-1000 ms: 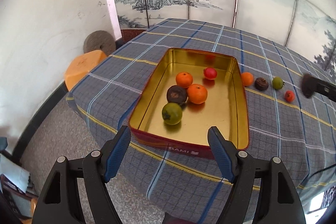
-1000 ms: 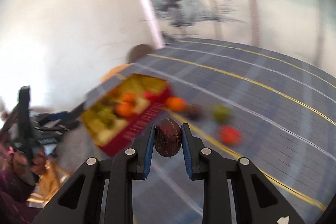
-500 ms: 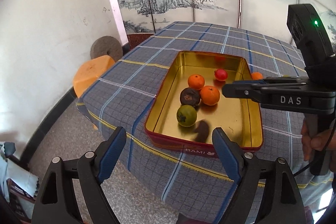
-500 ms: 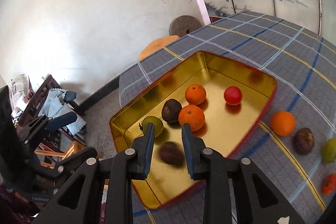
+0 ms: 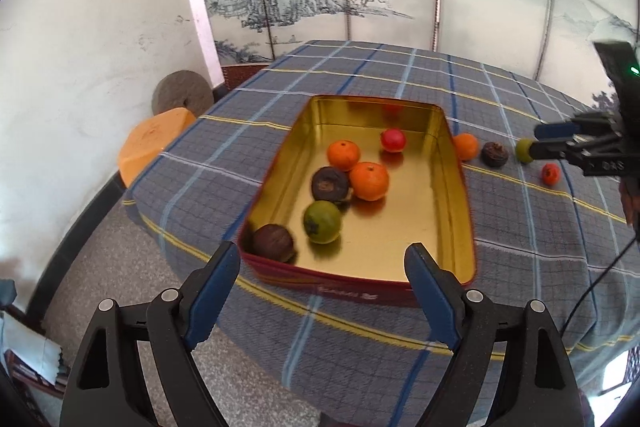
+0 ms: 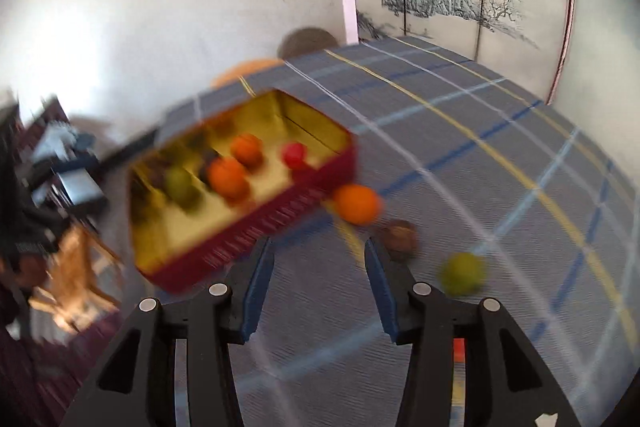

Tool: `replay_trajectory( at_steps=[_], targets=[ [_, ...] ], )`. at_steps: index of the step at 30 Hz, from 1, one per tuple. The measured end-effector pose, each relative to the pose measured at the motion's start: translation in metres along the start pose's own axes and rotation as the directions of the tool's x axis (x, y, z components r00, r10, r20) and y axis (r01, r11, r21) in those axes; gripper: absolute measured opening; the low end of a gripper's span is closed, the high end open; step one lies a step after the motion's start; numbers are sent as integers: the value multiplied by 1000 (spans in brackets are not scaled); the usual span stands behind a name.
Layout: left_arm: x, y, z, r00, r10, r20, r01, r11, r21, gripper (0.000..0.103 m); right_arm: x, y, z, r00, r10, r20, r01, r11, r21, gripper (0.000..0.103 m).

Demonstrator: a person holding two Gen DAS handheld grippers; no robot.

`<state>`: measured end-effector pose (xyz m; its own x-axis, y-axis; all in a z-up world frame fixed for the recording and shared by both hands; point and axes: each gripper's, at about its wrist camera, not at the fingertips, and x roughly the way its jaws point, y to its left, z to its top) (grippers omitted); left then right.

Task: Organize fruits
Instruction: 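Reach the right gripper to a mandarin orange and close on it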

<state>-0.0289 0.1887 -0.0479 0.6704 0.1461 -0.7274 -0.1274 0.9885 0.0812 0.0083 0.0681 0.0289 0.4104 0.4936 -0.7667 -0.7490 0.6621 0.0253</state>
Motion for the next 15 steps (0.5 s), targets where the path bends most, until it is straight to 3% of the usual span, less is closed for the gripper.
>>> replay_trajectory(
  at_steps=[5,7,14,15],
  targets=[
    [2,-13,2,1000,-8,-3,8,999,36,85,34,1,26,996,-56,-75,44,986,-161,45],
    [2,-16,3,1000,-4,-5,5,999,47,85,52,5,32,992,-66,-111,41,975,-216,50],
    [10,-25,10,1000,-5,-27,7,999,54,85,111,4,46,979,-43,-197,-11,963,-268,52],
    [12,-27,12,999,-2,-32,4,998,57,85,118,4,47,976,-45,-212,-12,965,-263,43]
  ],
)
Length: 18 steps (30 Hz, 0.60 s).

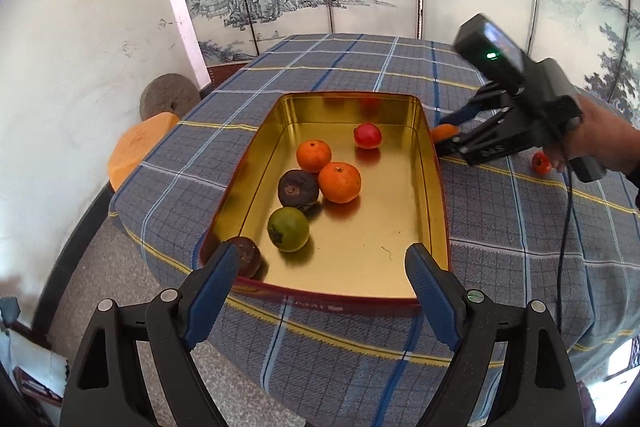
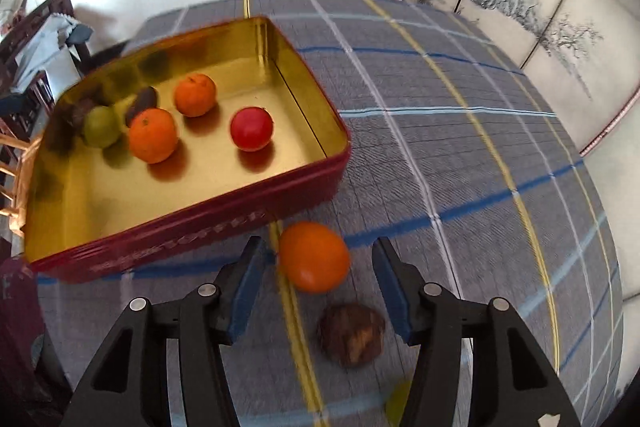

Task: Organize fruits
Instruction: 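Reach the right gripper to a mandarin orange and close on it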

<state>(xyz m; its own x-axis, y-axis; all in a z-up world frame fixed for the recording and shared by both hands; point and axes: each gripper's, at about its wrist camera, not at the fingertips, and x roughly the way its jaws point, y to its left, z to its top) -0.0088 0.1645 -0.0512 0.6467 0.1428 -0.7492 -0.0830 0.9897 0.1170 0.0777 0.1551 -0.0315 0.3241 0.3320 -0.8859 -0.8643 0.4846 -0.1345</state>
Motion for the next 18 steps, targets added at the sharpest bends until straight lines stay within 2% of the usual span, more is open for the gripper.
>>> replay_trajectory(
  at_steps=[1,4,5,7,8,10,12,13,14,15,17,18],
  targets=[
    [2,-2,2,1000,2,-8,-2,1000,4,85,4,-1,1,1000,30,2,-30,999,21,34],
    [0,-7,6,1000,-2,-5,2,1000,16,85,-11,1,-7,999,20,47,-23,998,52,30],
    [-2,-7,7,1000,-4,0,4,1000,22,85,-21,-1,-14,997,13,81,-20,996,85,30],
    [-6,-13,10,1000,-22,17,21,999,48,85,-64,-13,-47,977,4,215,-53,974,220,30],
    [-7,-15,12,999,-33,19,32,998,58,85,-78,-16,-60,969,-15,248,-51,965,257,30],
    [-10,-26,19,997,-72,23,69,993,92,85,-116,-27,-110,946,-105,307,-19,927,376,30],
    [-12,-42,27,992,-123,34,116,982,148,85,-144,-38,-164,932,-189,311,11,870,493,31],
    [-13,-51,32,987,-159,39,149,972,181,85,-156,-44,-195,927,-247,283,54,833,551,31],
    [-13,-61,37,980,-194,43,181,961,211,85,-159,-52,-211,926,-275,258,79,810,582,31],
    [-12,-67,41,975,-219,45,203,952,230,85,-165,-61,-239,928,-304,218,103,768,632,31],
    [-6,-88,56,951,-307,33,284,912,296,85,-173,-75,-284,926,-343,156,133,685,716,31],
    [0,-97,63,938,-347,16,324,890,322,85,-173,-81,-296,927,-349,140,138,662,737,31]
  ],
)
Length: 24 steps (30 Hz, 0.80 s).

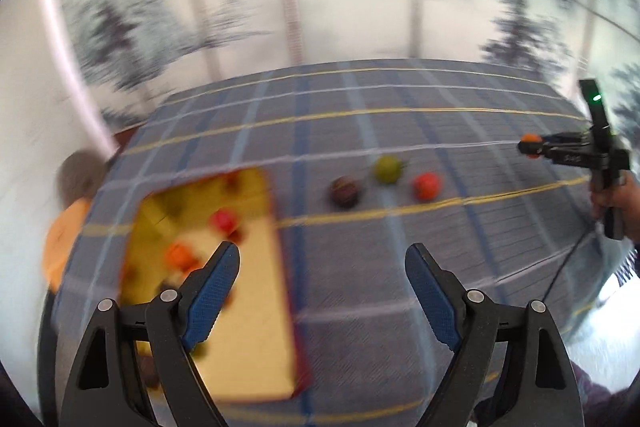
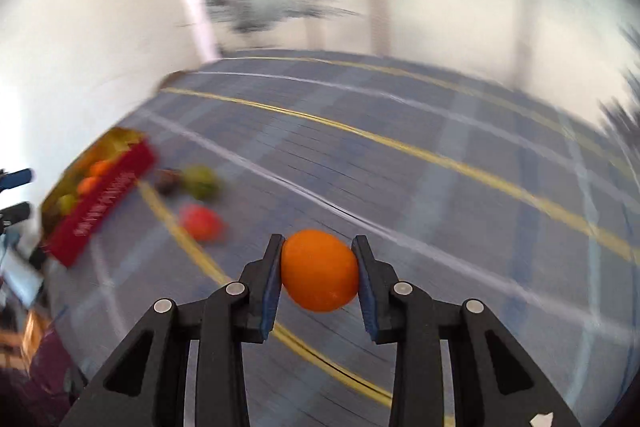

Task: Organize fruits
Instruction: 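Reach the right gripper to a mandarin orange and close on it, then grasp the wrinkled dark brown fruit with the left gripper while the right gripper holds the orange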

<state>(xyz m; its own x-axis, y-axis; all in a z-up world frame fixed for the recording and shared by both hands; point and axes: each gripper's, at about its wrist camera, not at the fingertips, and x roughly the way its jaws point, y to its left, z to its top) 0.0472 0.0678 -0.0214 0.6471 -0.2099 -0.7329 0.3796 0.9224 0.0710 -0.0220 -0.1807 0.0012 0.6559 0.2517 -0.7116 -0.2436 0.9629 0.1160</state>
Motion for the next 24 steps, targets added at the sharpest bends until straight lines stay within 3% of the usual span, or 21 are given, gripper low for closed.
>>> replay_trajectory(
  at_steps=[2,6,9,13,16,18,20,21,22,24],
  targets=[
    [20,-6,17,997,-72,-23,73,996,59,85,-1,-25,-13,999,-38,-13,39,998,54,32],
    [64,-12,47,991,-91,-95,104,984,143,85,-1,-41,-28,1000,-16,-6,16,995,97,32],
    [104,-12,65,972,-147,-183,174,974,144,85,6,-43,-31,1000,4,-15,-2,995,104,32],
    [139,-10,71,964,-108,-242,149,977,155,83,5,-42,-29,999,30,11,-31,995,99,32],
    [165,-8,68,948,-101,-301,149,978,143,83,5,-44,-29,998,55,21,-57,993,108,32],
    [178,-7,64,935,-113,-336,164,978,126,69,5,-44,-29,998,68,20,-69,991,110,32],
    [193,-4,59,904,-148,-400,194,978,78,50,6,-44,-29,997,79,17,-81,991,111,32],
    [191,-3,61,909,-155,-387,195,979,66,41,6,-44,-29,997,82,16,-83,990,111,32],
    [189,-3,64,900,-185,-396,221,974,46,41,7,-44,-29,996,87,13,-88,990,112,32],
    [182,-7,65,905,-164,-393,202,978,58,40,9,-45,-29,996,90,6,-91,989,114,32]
  ],
)
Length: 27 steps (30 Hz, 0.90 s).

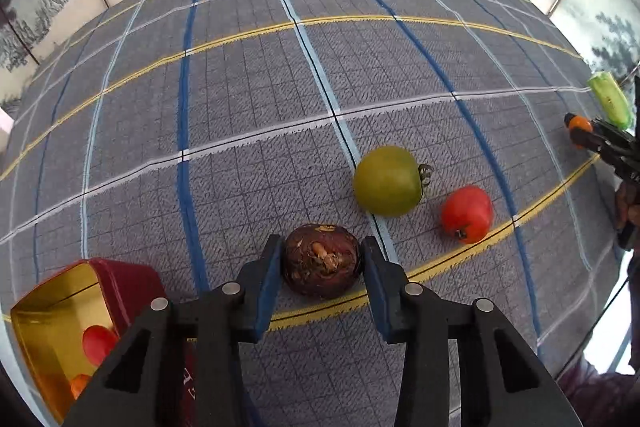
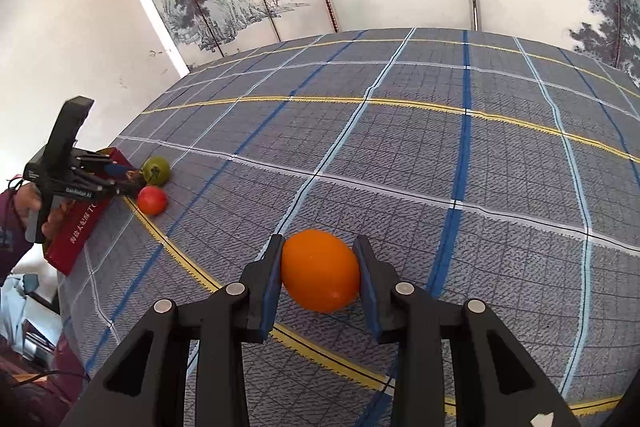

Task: Organize fruits
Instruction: 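Grasp the wrinkled dark brown fruit with the left gripper while the right gripper holds the orange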

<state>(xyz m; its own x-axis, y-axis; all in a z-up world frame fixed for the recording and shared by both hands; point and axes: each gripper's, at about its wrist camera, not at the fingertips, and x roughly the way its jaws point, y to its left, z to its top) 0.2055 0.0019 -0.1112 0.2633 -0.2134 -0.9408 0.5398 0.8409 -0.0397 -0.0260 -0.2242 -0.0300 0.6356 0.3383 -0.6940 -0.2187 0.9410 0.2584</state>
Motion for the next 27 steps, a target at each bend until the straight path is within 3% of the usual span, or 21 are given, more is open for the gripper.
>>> replay_trajectory(
  at_steps=[2,7,14,19,27],
  targets=[
    [-8,-6,-2,1000,13,-8,-13,999,-32,40,1,-1,0,1000,-4,-4,4,1000,4,33],
    [-57,-35,-28,991,82,103,-68,989,-134,40,6,-4,1,1000,-19,-23,19,1000,18,33],
    [-121,-80,-78,958,160,239,-105,968,-226,40,10,-1,2,999,-41,-36,41,999,9,33],
    [-136,-89,-108,934,214,286,-141,956,-257,40,11,3,2,998,-59,-38,59,998,-4,33],
    [-134,-79,-130,902,303,306,-219,935,-279,41,12,6,2,996,-83,-41,82,996,-20,32]
  ],
)
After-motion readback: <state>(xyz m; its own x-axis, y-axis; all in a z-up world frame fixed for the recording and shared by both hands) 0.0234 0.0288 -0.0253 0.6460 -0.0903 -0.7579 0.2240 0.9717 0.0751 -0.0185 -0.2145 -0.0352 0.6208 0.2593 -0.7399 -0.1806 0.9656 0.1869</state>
